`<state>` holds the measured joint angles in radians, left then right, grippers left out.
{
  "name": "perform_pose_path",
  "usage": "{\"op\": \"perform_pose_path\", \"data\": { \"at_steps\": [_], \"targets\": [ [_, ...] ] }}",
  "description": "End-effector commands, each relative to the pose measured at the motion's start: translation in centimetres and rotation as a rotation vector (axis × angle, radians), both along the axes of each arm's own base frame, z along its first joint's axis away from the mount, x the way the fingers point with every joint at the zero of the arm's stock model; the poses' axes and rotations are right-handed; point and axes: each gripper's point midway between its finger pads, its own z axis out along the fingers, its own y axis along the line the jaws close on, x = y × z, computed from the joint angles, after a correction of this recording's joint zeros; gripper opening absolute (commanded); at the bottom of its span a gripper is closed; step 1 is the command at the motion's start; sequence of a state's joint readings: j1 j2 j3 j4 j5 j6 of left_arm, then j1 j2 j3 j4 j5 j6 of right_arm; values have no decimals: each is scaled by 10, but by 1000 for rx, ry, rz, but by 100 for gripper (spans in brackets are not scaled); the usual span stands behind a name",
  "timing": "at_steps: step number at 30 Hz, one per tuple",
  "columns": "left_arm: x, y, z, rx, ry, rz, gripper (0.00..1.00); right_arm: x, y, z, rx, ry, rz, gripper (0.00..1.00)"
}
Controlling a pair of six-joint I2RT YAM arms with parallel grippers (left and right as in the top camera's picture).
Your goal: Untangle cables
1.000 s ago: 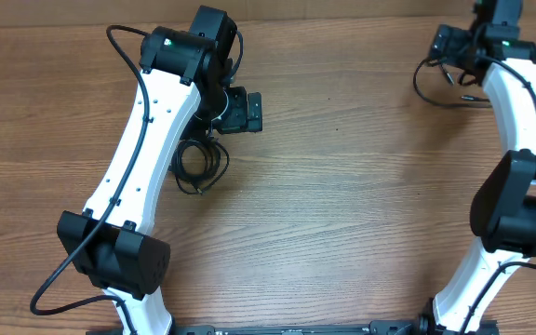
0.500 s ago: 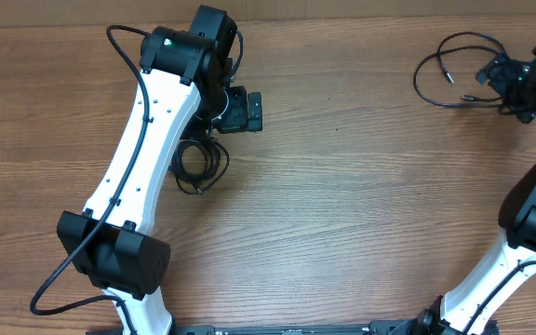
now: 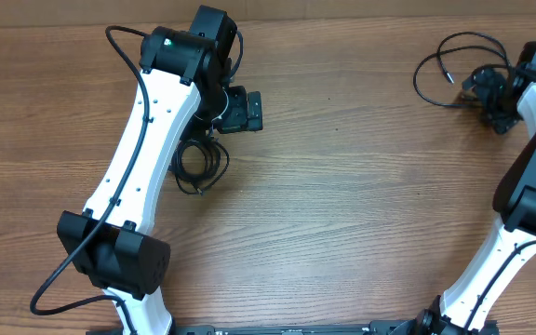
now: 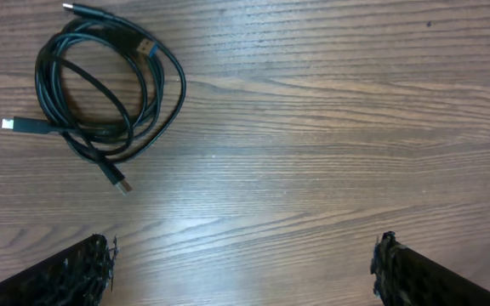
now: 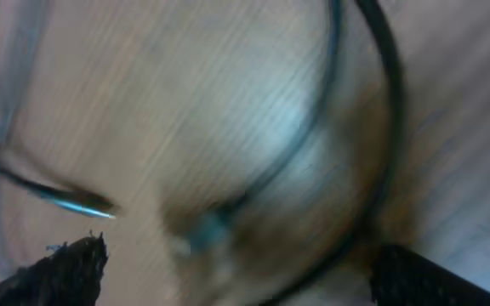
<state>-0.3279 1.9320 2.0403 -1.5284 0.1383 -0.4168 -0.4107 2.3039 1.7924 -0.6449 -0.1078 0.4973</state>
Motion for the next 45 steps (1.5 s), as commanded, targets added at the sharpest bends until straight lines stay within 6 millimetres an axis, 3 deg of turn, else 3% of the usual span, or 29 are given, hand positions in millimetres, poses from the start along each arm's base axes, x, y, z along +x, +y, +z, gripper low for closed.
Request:
{"op": "perform_pose_path", "data": {
  "at_steps": [1,6,11,16,24,29,33,39,43,45],
  "targets": [
    [-1,-1,-5,11,17,7,100,0,-2,-10,16,5,-31,100],
    [-1,-1,-5,11,16,7,100,9,1,-9,27,-35,-15,97],
    [-1,-1,-5,11,16,7,100,12,4,-25,34,-28,-14,97],
    [-1,-1,-5,11,17,8,100,28,24,-42,112,-76,38,97],
    [-4,0,-5,15,28,7,100,56,57,-39,152,-180,137,96],
    [-5,0,-5,16,30,7,100,74,65,1,237,-305,213,97],
    [-5,0,-5,16,30,7,100,76,44,39,242,-364,203,100],
    [-2,-1,-5,13,19,7,100,54,-1,83,199,-363,148,100],
    [0,-2,-5,10,11,7,100,25,-30,108,130,-307,61,100],
    [0,-1,-5,13,10,7,100,13,-34,127,125,-304,49,100]
  ]
}}
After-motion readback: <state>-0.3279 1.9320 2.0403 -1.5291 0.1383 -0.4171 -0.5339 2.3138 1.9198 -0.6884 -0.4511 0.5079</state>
